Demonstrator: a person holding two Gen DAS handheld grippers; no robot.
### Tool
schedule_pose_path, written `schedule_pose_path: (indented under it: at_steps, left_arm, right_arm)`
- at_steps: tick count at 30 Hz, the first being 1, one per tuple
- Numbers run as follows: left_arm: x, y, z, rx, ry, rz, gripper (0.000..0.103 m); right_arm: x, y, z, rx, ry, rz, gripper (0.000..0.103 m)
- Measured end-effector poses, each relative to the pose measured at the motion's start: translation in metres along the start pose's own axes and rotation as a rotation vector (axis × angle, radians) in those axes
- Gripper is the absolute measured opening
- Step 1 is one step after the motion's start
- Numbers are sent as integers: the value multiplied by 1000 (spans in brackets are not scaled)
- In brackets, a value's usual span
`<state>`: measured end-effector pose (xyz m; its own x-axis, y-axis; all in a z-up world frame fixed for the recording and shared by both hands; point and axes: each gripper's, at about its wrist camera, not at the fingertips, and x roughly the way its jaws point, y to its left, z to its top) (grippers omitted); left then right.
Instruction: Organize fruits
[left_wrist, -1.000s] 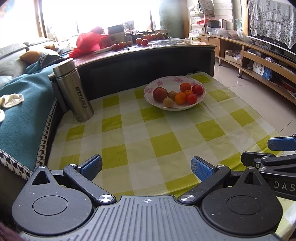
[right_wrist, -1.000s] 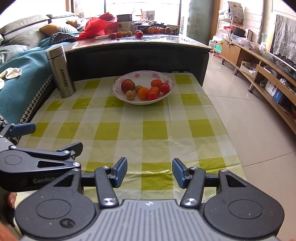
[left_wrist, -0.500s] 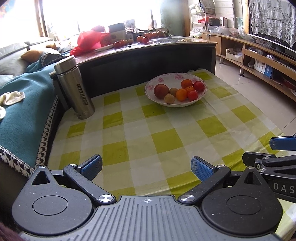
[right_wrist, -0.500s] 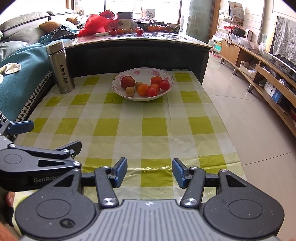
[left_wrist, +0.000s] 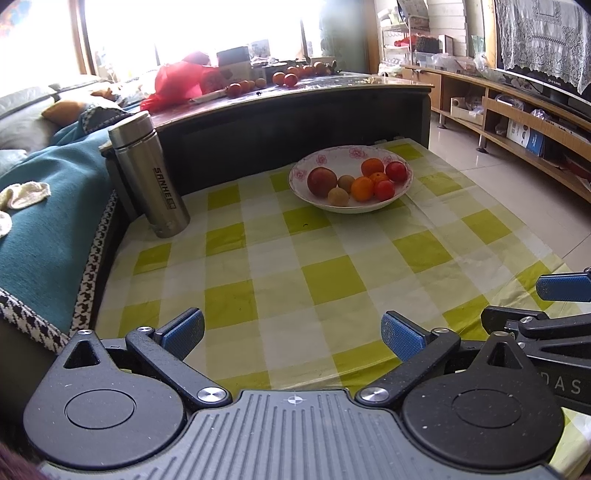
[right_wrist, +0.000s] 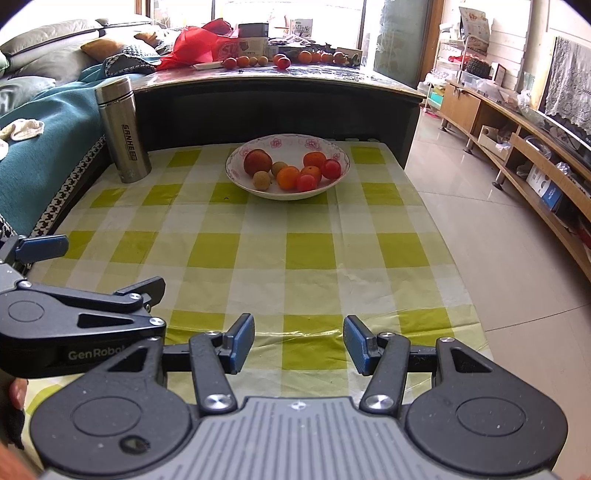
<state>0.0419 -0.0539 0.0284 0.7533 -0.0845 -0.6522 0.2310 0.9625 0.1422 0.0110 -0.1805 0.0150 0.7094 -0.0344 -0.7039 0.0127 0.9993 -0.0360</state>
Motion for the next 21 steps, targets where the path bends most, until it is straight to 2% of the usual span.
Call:
schedule_pose_path:
  at_steps: [21]
  left_arm:
    - [-2, -1, -2, 21, -22, 17, 103]
  right_arm:
    - [1, 1, 0, 7, -10, -13, 59]
